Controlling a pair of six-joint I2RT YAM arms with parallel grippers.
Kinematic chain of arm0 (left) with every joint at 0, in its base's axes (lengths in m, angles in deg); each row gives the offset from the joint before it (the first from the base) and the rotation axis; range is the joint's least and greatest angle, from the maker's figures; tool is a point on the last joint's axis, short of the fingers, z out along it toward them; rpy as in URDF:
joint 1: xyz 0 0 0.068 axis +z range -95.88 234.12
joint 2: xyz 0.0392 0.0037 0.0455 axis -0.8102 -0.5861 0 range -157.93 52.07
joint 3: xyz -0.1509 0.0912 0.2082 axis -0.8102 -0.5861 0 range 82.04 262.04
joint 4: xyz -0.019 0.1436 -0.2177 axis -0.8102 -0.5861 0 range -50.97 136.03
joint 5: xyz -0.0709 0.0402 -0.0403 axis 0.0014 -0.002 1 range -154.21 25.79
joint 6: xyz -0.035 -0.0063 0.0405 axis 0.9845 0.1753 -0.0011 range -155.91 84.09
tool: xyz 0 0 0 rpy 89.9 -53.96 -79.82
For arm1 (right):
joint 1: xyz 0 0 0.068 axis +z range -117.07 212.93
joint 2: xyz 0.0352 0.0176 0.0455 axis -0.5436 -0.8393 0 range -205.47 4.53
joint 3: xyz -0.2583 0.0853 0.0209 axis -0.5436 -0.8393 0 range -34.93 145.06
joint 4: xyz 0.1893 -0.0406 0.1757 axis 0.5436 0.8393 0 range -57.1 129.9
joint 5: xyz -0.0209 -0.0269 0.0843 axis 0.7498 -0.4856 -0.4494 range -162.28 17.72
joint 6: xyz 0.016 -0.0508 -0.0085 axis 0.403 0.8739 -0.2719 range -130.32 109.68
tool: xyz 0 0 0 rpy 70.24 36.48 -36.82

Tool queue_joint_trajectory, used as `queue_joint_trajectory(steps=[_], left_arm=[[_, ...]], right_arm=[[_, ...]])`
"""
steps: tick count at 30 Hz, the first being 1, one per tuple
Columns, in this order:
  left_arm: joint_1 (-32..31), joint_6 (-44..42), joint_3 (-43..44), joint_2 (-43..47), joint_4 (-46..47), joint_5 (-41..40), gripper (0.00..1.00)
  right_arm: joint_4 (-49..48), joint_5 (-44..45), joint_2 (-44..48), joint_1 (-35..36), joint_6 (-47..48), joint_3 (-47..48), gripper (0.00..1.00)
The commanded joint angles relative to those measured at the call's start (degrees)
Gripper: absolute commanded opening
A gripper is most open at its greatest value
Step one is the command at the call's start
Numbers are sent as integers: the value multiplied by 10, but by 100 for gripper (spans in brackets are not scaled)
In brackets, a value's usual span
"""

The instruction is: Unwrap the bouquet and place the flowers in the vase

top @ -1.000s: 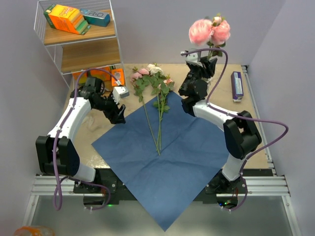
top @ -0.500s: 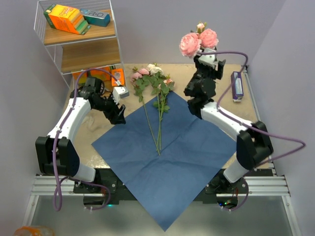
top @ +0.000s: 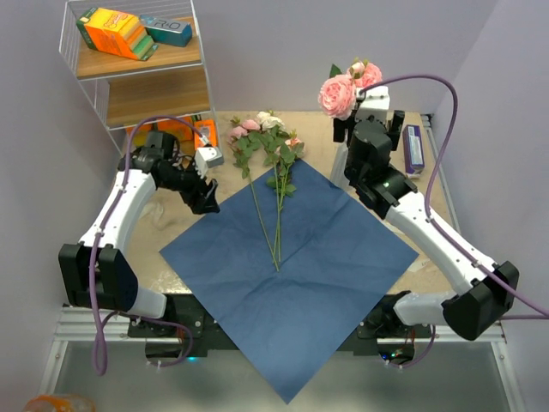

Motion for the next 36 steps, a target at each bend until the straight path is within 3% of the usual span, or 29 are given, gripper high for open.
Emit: queue_joint_trajectory(steps=[1, 7, 16, 19, 26, 29, 30, 31, 32, 34, 36], left_arm=[[5, 10, 12, 27, -7, 26, 79], [5, 3, 3, 43, -13, 24, 79], [5, -11, 18, 46, -45, 51, 79], [5, -5, 27, 43, -44, 59, 79], [5, 13, 63, 25, -55, 91, 79], [5, 18, 65, 25, -49, 92, 79], [5, 19, 66, 25, -48, 91, 79], [5, 22, 67, 25, -48, 91, 79], [5, 23, 67, 25, -49, 92, 79], [5, 30, 67, 26, -46, 92, 79], [5, 39, 64, 27, -36, 87, 80]], right_arm=[[196, -97, 21, 2, -72, 87, 99], [331, -105, 35, 3, -133, 146, 97], [416, -168, 127, 1, -181, 90, 87], [439, -186, 159, 2, -191, 75, 74], [463, -202, 223, 1, -227, 17, 58], [450, -222, 236, 2, -247, -36, 34], [437, -251, 239, 2, -254, -72, 23], [417, -276, 244, 2, -259, -92, 5], [365, -301, 258, 5, -260, -117, 0], [308, -348, 266, 20, -262, -187, 3], [264, -330, 243, 75, -269, -221, 8]])
